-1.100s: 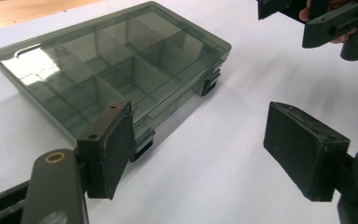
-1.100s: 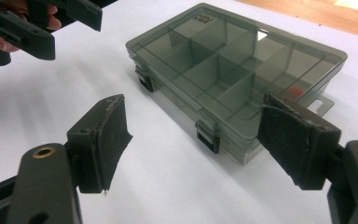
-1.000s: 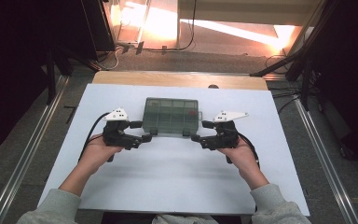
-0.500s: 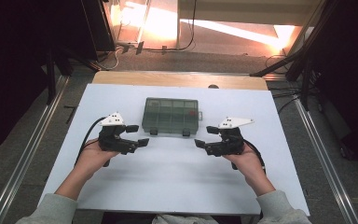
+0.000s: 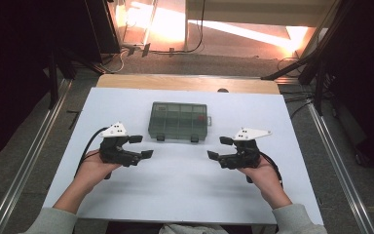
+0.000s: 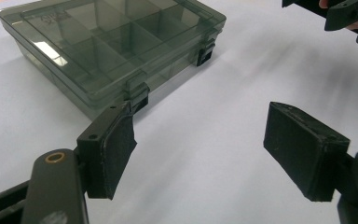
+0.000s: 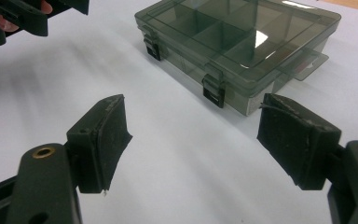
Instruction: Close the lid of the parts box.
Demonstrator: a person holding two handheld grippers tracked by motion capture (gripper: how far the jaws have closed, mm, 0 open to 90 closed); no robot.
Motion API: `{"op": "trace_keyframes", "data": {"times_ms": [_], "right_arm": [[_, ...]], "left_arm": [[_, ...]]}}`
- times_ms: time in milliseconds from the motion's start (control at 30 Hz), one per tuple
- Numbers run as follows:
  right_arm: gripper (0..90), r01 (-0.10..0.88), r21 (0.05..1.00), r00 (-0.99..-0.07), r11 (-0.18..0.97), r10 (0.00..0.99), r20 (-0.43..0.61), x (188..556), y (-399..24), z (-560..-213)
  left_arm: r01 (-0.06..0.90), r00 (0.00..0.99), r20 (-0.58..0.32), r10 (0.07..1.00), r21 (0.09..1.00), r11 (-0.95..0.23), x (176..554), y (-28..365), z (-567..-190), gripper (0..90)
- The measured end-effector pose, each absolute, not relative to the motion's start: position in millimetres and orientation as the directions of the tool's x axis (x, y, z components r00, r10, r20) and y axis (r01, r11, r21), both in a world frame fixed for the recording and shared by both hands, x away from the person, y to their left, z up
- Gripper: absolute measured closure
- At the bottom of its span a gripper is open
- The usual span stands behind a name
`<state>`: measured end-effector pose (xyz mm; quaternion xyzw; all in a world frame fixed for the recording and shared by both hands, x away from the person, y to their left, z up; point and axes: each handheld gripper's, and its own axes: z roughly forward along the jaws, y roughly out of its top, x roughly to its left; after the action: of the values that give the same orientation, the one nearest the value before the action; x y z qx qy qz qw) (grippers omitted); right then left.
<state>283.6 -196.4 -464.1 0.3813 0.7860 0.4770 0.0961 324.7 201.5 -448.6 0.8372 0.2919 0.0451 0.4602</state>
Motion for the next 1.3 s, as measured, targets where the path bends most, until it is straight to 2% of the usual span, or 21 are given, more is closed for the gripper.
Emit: {"op": "trace_keyframes", "data": {"times_ms": [1300], "right_arm": [[24.8, 0.519, 0.823, -0.649, 0.232, 0.733, 0.203, 240.8, -237.9, -463.5]], "left_arm": [[0.445, 0.822, -0.180, 0.541, 0.795, -0.412, 296.0, 228.4, -449.2, 24.5]]}}
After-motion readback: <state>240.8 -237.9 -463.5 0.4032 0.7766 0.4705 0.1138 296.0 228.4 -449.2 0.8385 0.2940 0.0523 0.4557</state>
